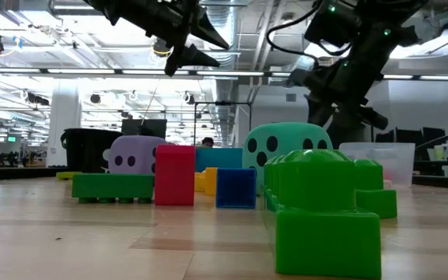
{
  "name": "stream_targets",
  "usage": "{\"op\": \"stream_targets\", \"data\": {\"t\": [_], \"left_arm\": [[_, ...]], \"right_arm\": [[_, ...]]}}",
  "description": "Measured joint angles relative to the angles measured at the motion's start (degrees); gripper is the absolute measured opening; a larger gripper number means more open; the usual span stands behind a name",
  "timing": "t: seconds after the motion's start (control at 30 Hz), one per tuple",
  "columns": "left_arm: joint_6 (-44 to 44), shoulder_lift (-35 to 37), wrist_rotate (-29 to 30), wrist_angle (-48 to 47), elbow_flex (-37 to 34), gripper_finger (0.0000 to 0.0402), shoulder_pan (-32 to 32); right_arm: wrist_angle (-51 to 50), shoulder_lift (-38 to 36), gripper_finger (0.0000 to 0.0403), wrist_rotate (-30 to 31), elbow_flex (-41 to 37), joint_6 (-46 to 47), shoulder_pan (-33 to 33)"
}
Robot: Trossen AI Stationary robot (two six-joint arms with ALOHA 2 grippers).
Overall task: Pick & Place Toys
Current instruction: Put the large green game piece into the transparent bin
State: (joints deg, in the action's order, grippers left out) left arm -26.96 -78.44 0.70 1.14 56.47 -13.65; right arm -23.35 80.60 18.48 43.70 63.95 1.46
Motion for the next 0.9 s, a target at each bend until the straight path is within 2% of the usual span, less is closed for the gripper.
{"op": "stream_targets", "data": {"t": [0.27, 0.43, 0.67, 0.9], "left_arm": [[-0.26, 0.07, 0.01, 0.46, 0.0, 0.0204, -0.31], [-0.39, 0.07, 0.04, 1.16, 0.0, 0.0204, -0.31], [-0.46, 0.07, 0.21, 3.78, 0.0, 0.0204, -0.31], [-0.47, 0.07, 0.19, 4.03, 0.0, 0.0204, -0.31]], "right_arm": [[-0.61, 5.56, 0.0155, 1.05, 0.04, 1.03, 0.84], [-0.21, 8.53, 0.0195, 1.56, 0.02, 1.99, 0.91], [-0.69, 8.62, 0.0252, 2.86, 0.02, 2.09, 1.42], [-0.83, 8.48, 0.0256, 2.78, 0.0, 2.09, 4.25]]}}
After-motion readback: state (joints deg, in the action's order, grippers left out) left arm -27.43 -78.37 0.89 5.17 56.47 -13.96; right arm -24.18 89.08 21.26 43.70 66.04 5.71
